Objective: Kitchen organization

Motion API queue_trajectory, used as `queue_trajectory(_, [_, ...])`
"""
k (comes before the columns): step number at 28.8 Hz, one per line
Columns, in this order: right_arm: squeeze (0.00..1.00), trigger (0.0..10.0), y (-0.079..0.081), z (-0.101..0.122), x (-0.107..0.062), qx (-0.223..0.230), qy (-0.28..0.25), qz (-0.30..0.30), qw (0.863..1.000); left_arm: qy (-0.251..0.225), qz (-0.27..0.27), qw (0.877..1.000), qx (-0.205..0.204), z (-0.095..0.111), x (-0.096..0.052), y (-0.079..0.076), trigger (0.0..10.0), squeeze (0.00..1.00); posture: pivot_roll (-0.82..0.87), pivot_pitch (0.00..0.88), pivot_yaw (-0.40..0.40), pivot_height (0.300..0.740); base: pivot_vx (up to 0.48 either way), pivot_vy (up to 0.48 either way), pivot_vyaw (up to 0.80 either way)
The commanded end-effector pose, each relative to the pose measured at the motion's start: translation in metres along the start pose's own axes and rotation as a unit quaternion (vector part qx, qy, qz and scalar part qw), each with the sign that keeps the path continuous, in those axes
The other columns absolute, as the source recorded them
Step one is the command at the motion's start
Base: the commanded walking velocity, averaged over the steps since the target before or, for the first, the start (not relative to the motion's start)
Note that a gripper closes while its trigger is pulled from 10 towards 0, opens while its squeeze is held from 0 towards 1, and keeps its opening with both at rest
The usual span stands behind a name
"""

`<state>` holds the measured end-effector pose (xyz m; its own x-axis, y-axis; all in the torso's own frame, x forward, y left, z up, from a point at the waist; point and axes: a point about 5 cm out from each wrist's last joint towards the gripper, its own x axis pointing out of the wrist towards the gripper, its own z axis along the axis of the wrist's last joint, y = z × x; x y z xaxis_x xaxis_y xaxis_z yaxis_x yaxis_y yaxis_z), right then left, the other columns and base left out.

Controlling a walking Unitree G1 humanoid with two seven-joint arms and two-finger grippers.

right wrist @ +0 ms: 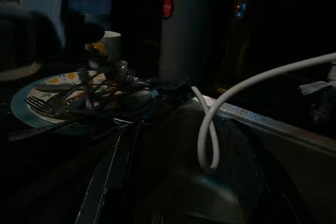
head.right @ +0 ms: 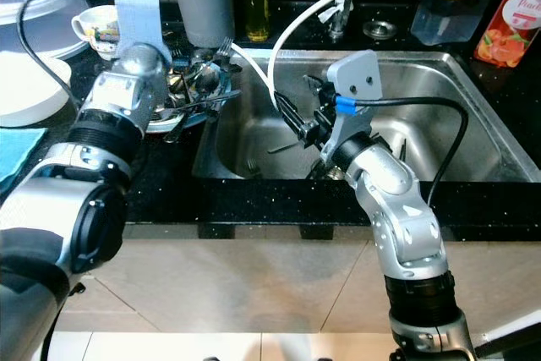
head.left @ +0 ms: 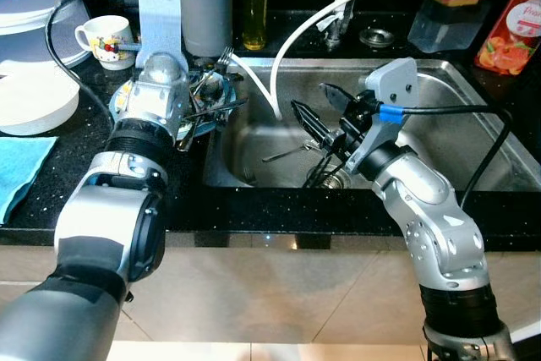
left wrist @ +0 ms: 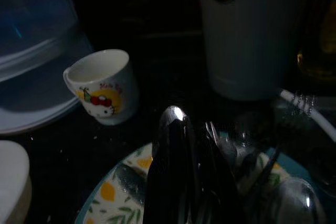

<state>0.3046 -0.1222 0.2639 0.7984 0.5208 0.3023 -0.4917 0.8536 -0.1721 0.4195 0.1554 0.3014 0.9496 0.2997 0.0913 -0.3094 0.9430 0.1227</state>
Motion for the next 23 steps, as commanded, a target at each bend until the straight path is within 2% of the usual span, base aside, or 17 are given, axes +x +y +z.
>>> queue_trajectory(1, [0.0, 10.0, 0.001, 0.003, 0.0, 0.001, -0.011, 0.003, 1.0, 0.022, 0.002, 1.0, 0.016, -0.016, -0.003, 0.001, 10.0, 0.0, 0.06, 0.074, 0.012, 0.74, 0.0, 0.0, 0.0])
queue_trajectory(6, [0.0, 10.0, 0.001, 0.003, 0.0, 0.002, -0.012, 0.005, 1.0, 0.018, 0.008, 0.999, 0.033, -0.023, -0.006, 0.005, 10.0, 0.0, 0.07, 0.073, 0.012, 0.74, 0.0, 0.0, 0.0])
queue_trajectory(7, [0.0, 10.0, 0.002, 0.003, 0.001, 0.003, -0.013, 0.005, 1.0, -0.035, -0.001, 0.997, 0.067, -0.018, -0.012, 0.002, 10.0, 0.0, 0.06, 0.072, 0.014, 0.74, 0.0, 0.0, 0.0])
queue_trajectory(9, [0.0, 10.0, 0.003, 0.004, 0.002, 0.003, -0.014, 0.006, 1.0, -0.084, -0.011, 0.992, 0.092, -0.011, -0.018, -0.003, 10.0, 0.0, 0.06, 0.071, 0.013, 0.74, 0.0, 0.0, 0.0])
queue_trajectory(12, [0.0, 10.0, 0.003, 0.004, 0.002, 0.003, -0.014, 0.006, 1.0, -0.119, -0.02, 0.987, 0.108, -0.004, -0.024, -0.007, 10.0, 0.0, 0.06, 0.071, 0.014, 0.74, 0.0, 0.0, 0.0])
queue_trajectory(13, [0.0, 10.0, 0.003, 0.003, 0.001, 0.003, -0.014, 0.006, 1.0, -0.158, -0.017, 0.978, 0.135, 0.003, -0.029, -0.008, 10.0, 0.0, 0.06, 0.071, 0.015, 0.74, 0.0, 0.0, 0.0])
queue_trajectory(14, [0.0, 10.0, 0.003, 0.003, 0.001, 0.003, -0.014, 0.005, 1.0, -0.168, -0.014, 0.975, 0.144, 0.005, -0.032, -0.008, 10.0, 0.0, 0.06, 0.071, 0.015, 0.74, 0.0, 0.0, 0.0])
queue_trajectory(18, [0.0, 10.0, 0.003, 0.002, 0.0, 0.004, -0.013, 0.004, 1.0, -0.144, -0.001, 0.98, 0.139, -0.004, -0.036, -0.004, 10.0, 0.0, 0.07, 0.071, 0.026, 0.74, 0.0, 0.0, 0.0])
queue_trajectory(20, [0.0, 10.0, 0.004, 0.002, 0.001, 0.005, -0.014, 0.003, 1.0, -0.106, 0.01, 0.988, 0.11, -0.015, -0.037, 0.001, 10.0, 0.0, 0.06, 0.072, 0.027, 0.74, 0.0, 0.0, 0.0])
queue_trajectory(21, [0.0, 10.0, 0.004, 0.002, 0.001, 0.005, -0.014, 0.003, 1.0, -0.106, 0.01, 0.988, 0.11, -0.015, -0.037, 0.001, 10.0, 0.0, 0.06, 0.072, 0.027, 0.74, 0.0, 0.0, 0.0])
queue_trajectory(23, [0.0, 10.0, 0.005, 0.002, 0.001, 0.007, -0.015, 0.003, 1.0, -0.069, 0.018, 0.994, 0.082, -0.024, -0.037, 0.006, 10.0, 0.0, 0.06, 0.072, 0.027, 0.74, 0.0, 0.0, 0.0])
